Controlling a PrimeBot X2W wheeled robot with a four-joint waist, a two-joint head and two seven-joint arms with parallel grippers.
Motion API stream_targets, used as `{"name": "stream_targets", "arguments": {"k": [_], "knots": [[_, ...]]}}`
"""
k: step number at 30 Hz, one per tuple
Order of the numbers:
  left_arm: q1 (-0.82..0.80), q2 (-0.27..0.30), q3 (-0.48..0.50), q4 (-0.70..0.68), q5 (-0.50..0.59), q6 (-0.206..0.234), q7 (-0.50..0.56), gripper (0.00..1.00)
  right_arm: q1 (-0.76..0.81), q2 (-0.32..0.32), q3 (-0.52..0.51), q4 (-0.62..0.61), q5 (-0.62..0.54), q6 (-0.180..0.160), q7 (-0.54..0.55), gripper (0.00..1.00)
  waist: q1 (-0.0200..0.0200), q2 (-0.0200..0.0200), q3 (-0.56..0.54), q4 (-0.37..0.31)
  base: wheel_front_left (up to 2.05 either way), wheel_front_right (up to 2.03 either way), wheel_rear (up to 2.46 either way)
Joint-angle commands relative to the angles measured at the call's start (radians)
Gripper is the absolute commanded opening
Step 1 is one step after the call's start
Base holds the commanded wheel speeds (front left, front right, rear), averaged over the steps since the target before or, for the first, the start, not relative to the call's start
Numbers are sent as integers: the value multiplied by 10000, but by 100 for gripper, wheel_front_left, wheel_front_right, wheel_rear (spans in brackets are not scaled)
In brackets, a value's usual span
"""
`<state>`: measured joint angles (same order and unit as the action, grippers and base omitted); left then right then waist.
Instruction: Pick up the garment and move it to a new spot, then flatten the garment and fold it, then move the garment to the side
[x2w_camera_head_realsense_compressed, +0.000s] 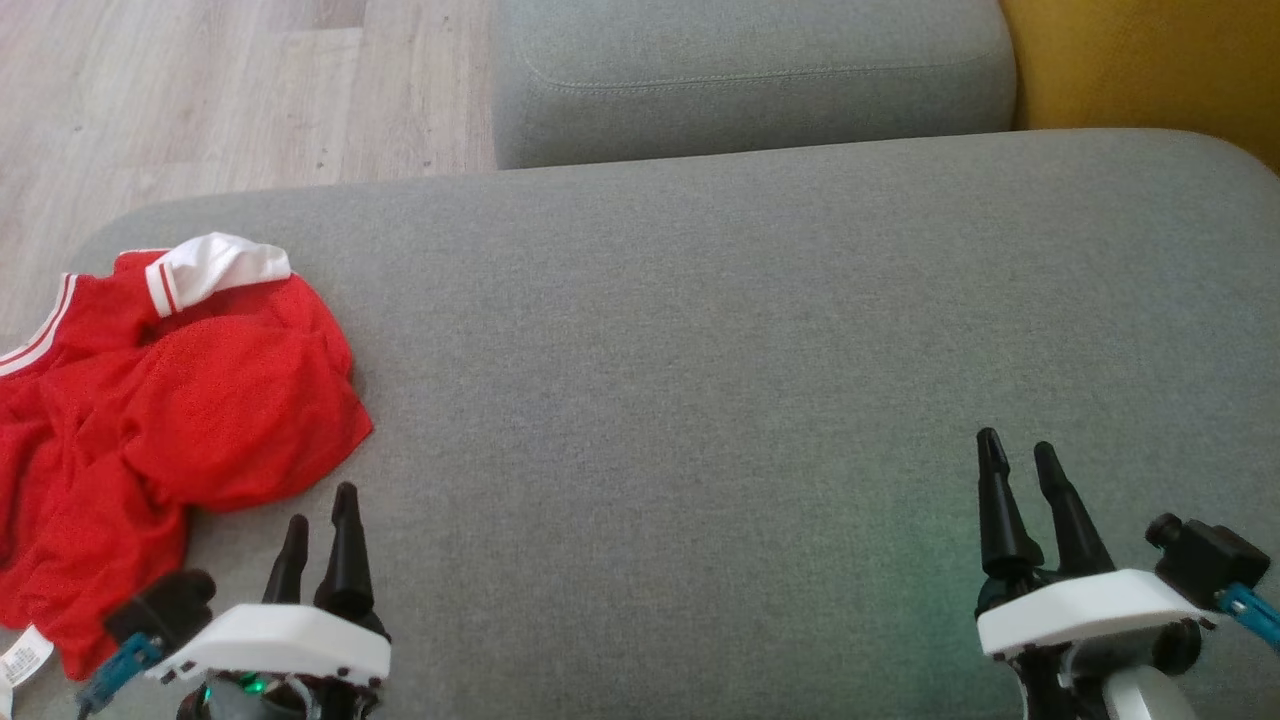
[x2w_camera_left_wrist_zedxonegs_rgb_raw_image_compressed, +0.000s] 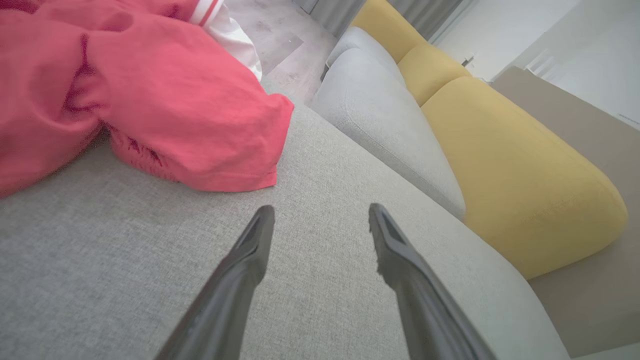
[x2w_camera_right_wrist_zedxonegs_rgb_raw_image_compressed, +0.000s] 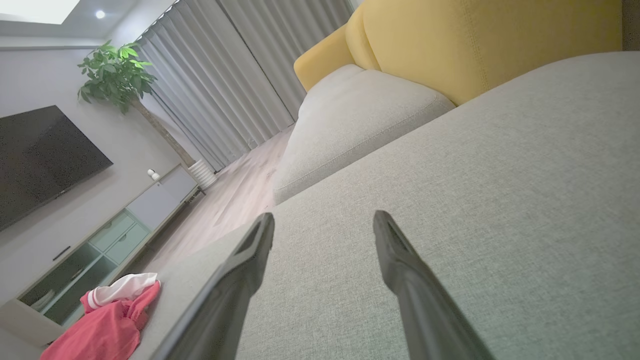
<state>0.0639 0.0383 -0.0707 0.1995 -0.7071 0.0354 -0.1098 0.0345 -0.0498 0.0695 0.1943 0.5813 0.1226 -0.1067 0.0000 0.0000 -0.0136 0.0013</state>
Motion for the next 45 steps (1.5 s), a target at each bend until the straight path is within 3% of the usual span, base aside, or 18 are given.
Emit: {"name": "stream_targets", "arguments": {"k": [1,45], "knots": [[-166,161,116,-368,438,55,-152,100,-238,-150,216,-416,-431,51,-175,100,0,0,-1,-11,0,0,0],[468,309,-452,-473,5999,795,-1412,100,97,-9,65,-311,-5462,78,-1442,100,0,0,-116,175,0,0,0]]}}
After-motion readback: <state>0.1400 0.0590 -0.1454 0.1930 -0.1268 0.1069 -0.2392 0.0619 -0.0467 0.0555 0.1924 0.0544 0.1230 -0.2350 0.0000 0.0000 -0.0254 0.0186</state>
